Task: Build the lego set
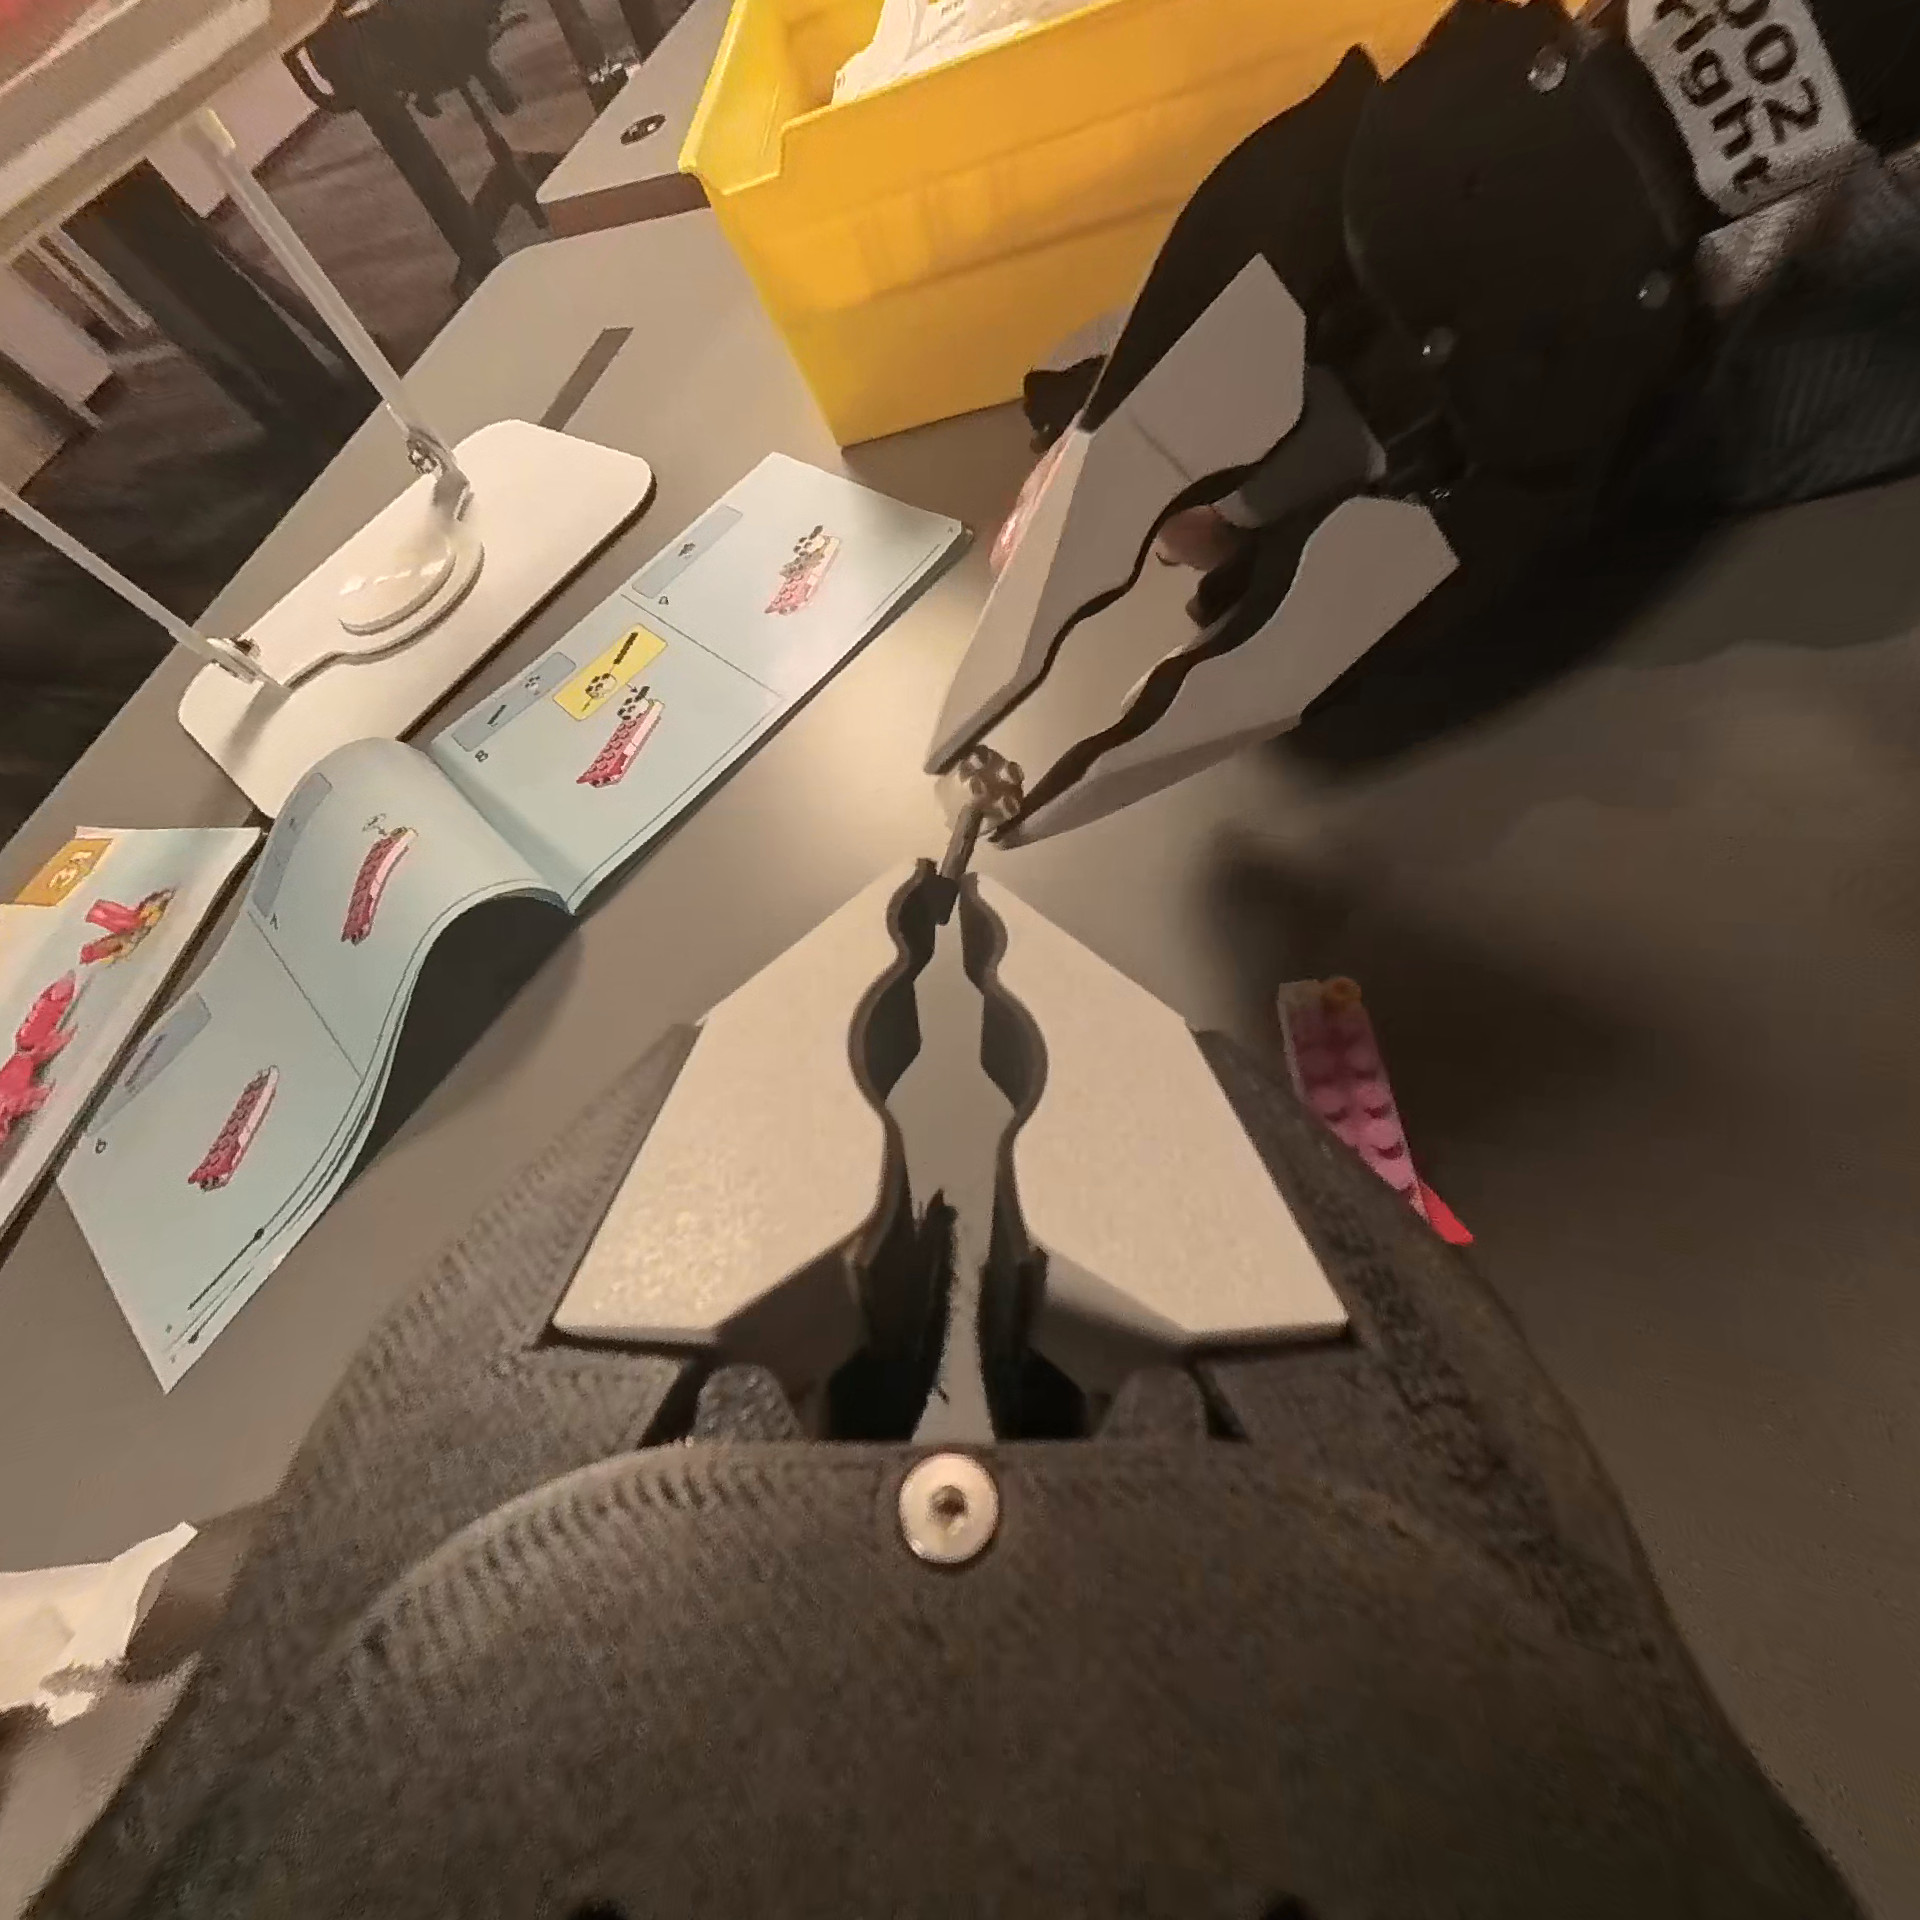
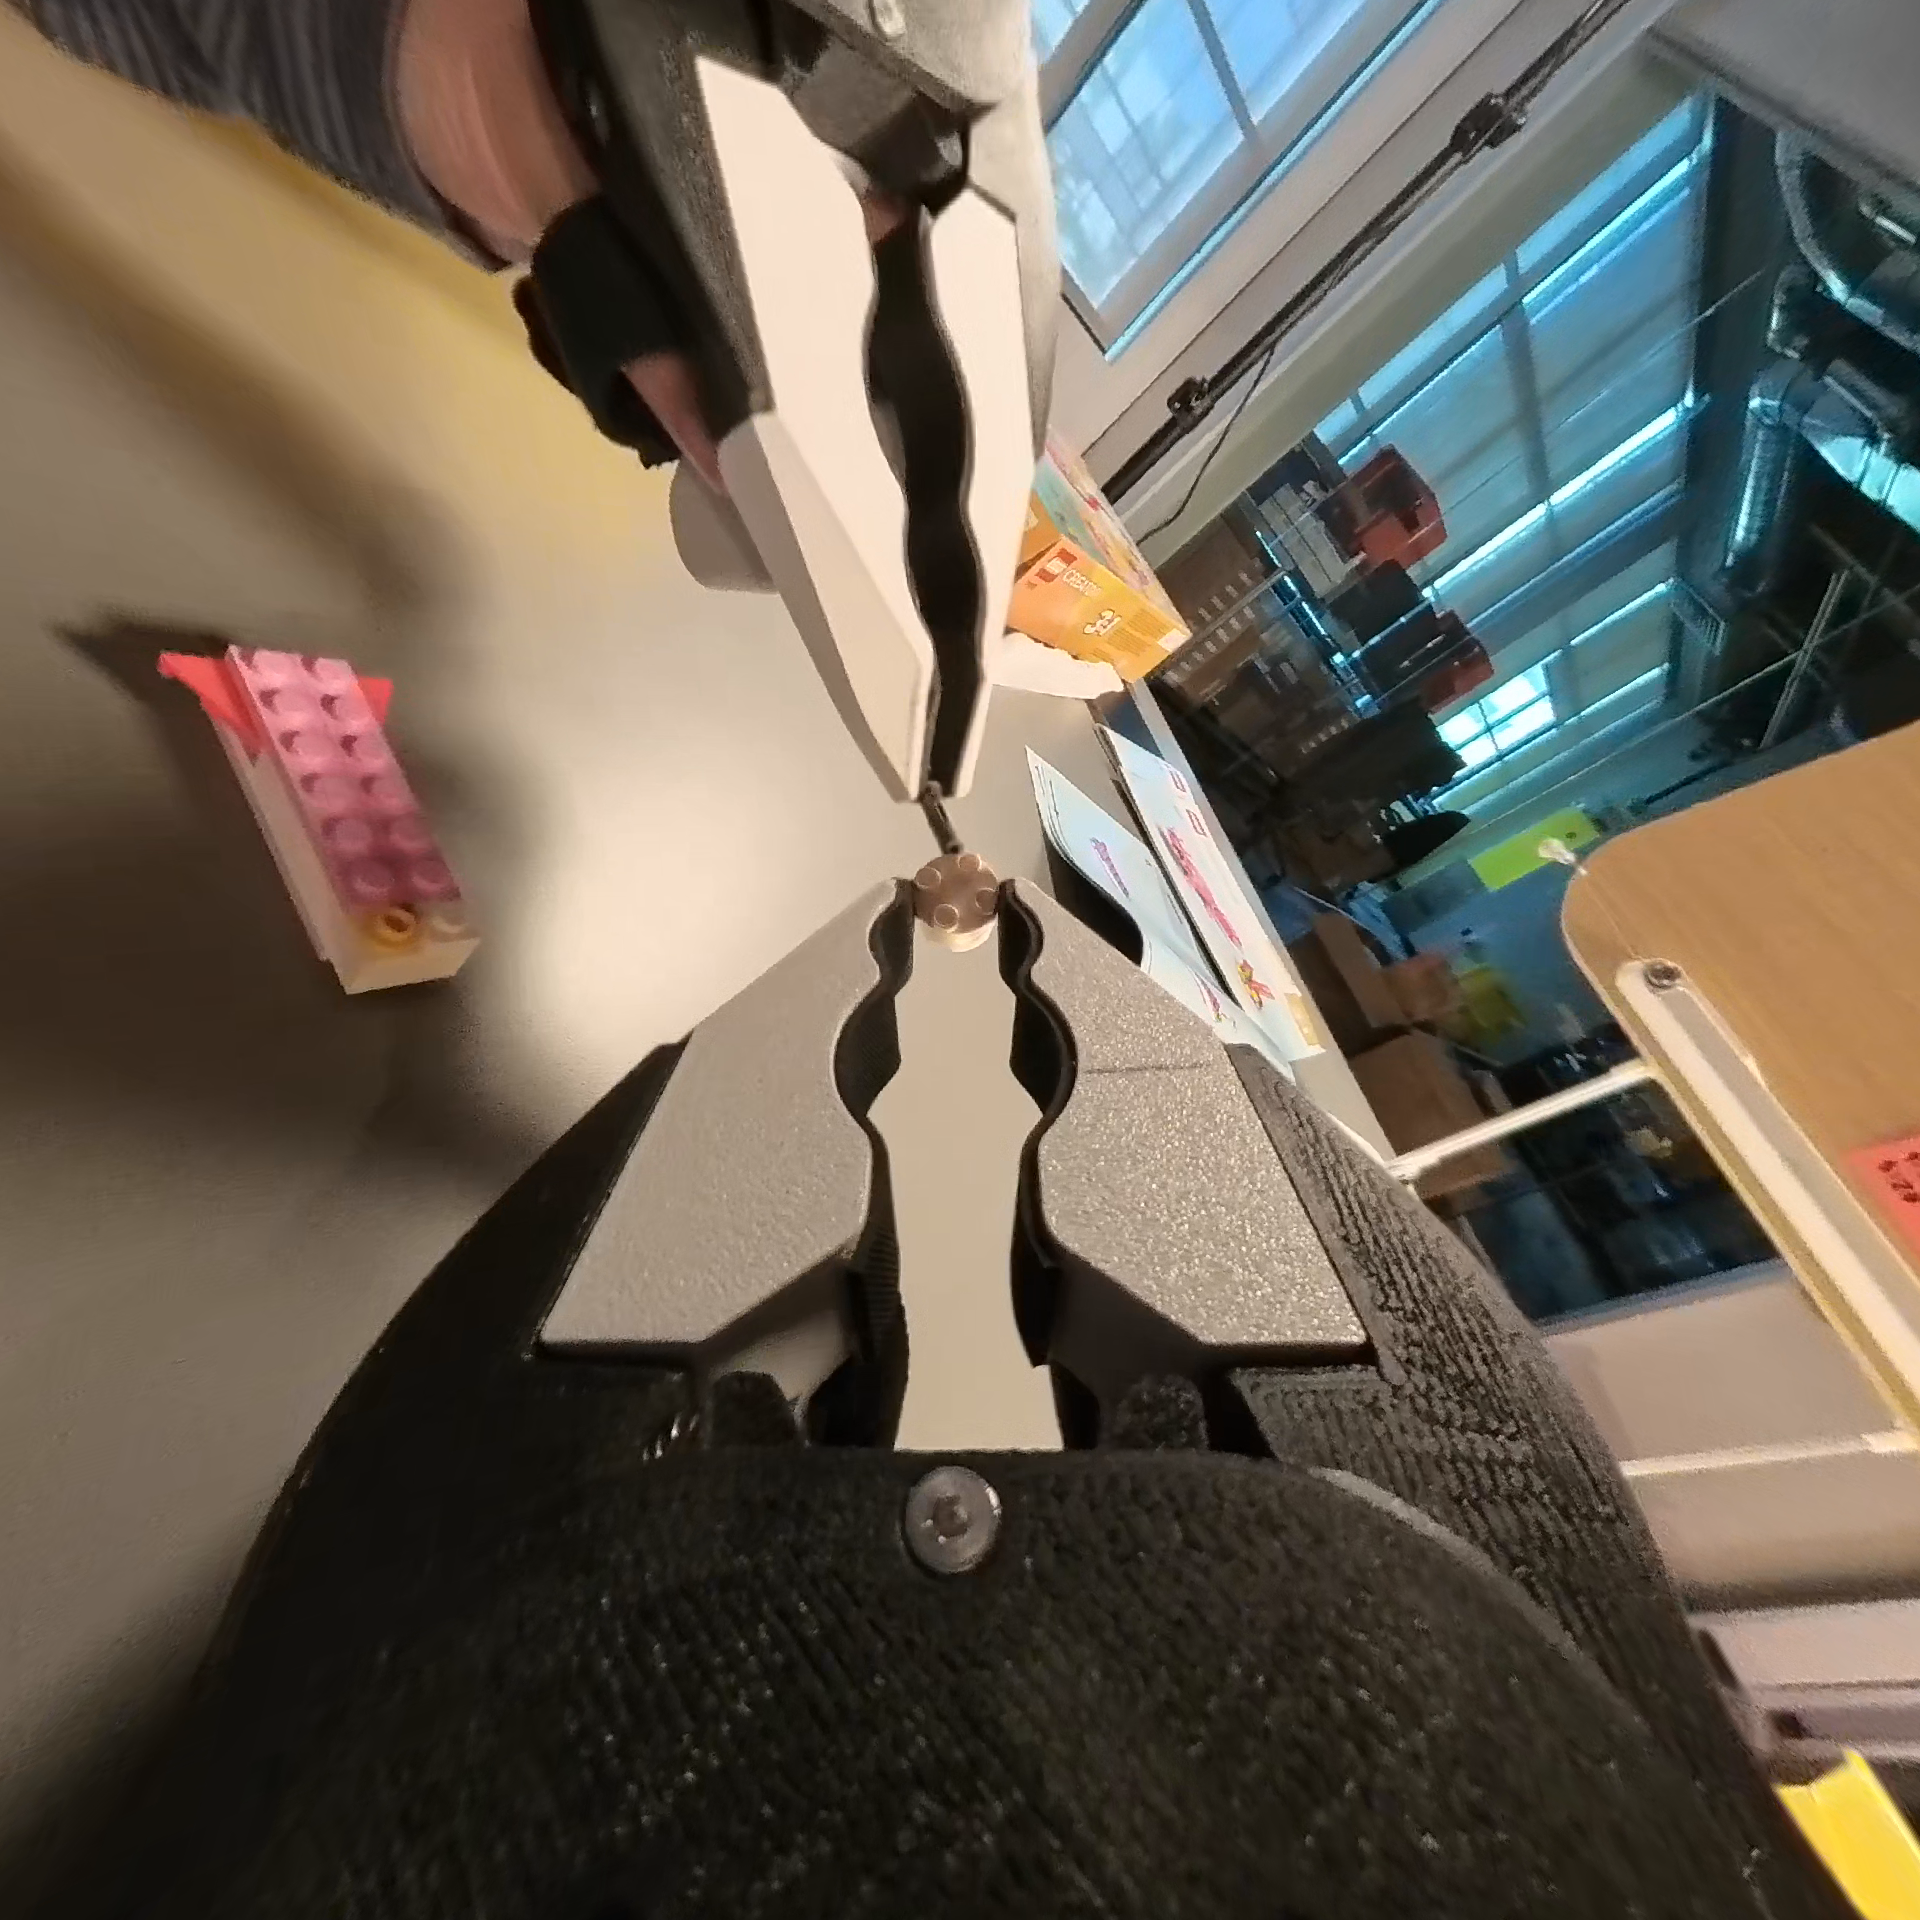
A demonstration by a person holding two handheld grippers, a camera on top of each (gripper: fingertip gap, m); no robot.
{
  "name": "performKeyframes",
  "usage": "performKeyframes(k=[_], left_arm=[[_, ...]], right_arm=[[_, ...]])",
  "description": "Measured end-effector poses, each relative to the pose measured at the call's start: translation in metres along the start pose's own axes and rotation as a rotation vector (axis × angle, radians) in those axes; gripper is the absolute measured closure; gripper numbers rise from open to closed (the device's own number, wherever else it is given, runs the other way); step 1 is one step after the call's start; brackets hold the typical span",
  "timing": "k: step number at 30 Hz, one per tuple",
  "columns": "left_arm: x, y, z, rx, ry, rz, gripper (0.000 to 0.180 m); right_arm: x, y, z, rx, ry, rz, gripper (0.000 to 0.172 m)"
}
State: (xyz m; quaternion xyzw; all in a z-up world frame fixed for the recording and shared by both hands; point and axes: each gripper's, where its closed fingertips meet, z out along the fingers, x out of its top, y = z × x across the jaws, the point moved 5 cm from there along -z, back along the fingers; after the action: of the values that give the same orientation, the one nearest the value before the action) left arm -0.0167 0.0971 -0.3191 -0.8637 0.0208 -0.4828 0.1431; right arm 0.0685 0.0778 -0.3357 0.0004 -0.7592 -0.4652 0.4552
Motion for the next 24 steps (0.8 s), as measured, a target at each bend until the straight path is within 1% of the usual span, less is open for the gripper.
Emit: performKeyframes(k=[11, 19, 24], left_arm=[[-0.0048, 0.0, 0.0054, 0.012, -0.056, -0.015, 0.177], [0.0001, 0.0003, 0.007, 0.051, -0.079, -0.026, 0.177], [-0.0016, -0.0002, 0.0082, 0.05, -0.07, -0.029, 0.177]], right_arm=[[-0.0014, -0.0022, 0.003, -0.027, -0.056, -0.078, 0.157], [-0.0026, -0.0023, 0.0042, -0.07, -0.106, -0.176, 0.157], [-0.0029, -0.0021, 0.0041, -0.068, -0.102, -0.159, 0.158]])
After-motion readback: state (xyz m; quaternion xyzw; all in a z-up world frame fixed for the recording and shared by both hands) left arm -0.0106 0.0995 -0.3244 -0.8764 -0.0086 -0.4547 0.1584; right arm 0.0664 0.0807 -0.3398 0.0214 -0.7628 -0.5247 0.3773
